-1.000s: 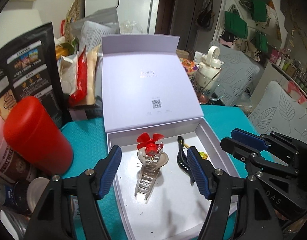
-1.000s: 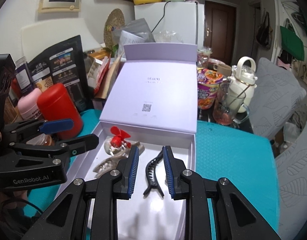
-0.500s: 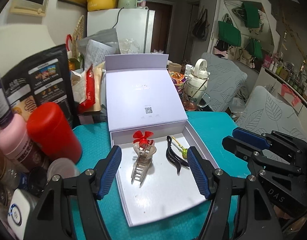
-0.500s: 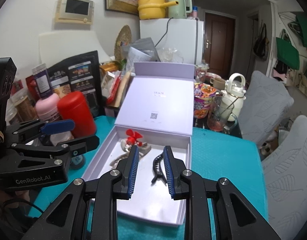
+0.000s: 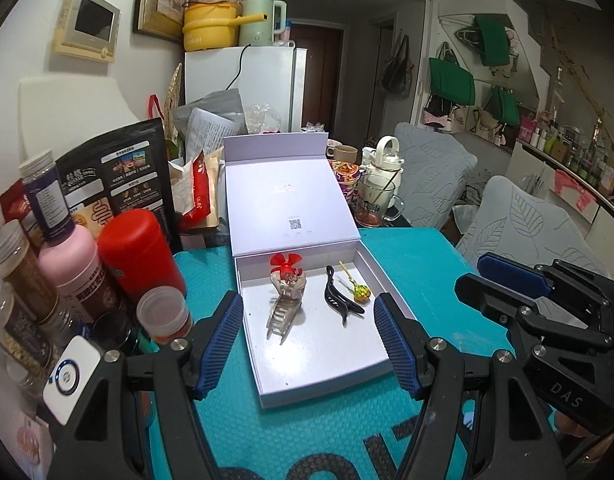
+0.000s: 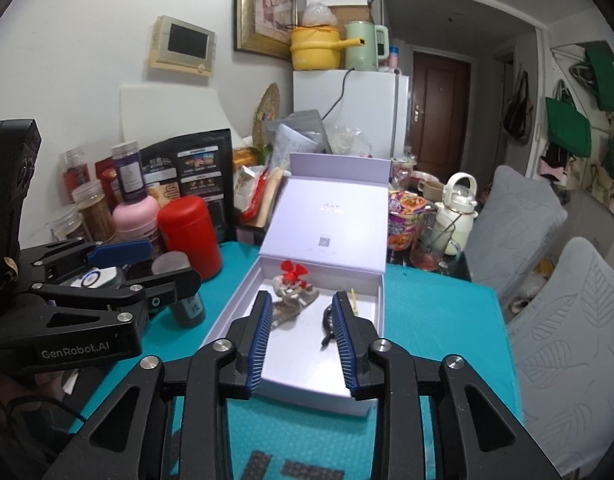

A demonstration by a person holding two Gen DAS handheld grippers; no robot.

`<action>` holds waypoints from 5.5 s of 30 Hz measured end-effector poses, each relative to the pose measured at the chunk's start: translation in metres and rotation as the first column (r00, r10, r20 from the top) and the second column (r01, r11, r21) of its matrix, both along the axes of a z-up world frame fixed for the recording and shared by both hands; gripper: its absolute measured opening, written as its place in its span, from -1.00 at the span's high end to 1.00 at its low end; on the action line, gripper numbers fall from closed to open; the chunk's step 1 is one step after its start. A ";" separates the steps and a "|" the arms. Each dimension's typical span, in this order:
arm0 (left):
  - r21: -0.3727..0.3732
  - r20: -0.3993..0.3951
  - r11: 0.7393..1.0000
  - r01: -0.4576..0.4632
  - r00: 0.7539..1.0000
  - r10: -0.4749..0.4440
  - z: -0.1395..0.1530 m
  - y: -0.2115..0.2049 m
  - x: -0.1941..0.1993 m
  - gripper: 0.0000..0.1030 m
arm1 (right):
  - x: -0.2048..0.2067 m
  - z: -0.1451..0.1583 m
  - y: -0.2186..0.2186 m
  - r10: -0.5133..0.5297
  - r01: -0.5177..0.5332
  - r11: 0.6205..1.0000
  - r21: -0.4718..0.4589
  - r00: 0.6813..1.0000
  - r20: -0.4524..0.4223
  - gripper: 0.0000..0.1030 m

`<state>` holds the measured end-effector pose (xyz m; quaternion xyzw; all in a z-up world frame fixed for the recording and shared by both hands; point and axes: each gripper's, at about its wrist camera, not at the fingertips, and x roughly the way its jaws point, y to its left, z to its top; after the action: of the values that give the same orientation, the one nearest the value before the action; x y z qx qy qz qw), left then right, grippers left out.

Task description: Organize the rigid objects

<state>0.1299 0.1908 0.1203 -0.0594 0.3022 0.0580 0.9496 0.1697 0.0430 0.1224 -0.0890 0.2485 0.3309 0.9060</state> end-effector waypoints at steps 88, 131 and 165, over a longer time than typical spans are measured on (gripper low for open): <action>-0.113 -0.258 0.960 0.258 0.925 -0.279 -0.155 -0.153 -0.013 -0.52 | -0.023 -0.186 -0.179 -0.367 0.352 0.929 -0.111 0.848 -0.381 0.22; -0.089 -0.277 0.906 0.414 0.863 -0.422 -0.182 -0.219 0.007 0.57 | -0.045 -0.192 -0.221 -0.425 0.395 0.905 -0.158 0.850 -0.310 0.10; -0.088 -0.226 0.926 0.368 0.898 -0.378 -0.174 -0.196 0.005 0.76 | -0.052 -0.189 -0.224 -0.390 0.386 0.919 -0.077 0.866 -0.312 0.59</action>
<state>0.1350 -0.0047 -0.0538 -0.0132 0.4210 -0.1246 0.8983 0.1179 -0.1809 -0.0666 0.0121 0.4073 0.1507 0.9007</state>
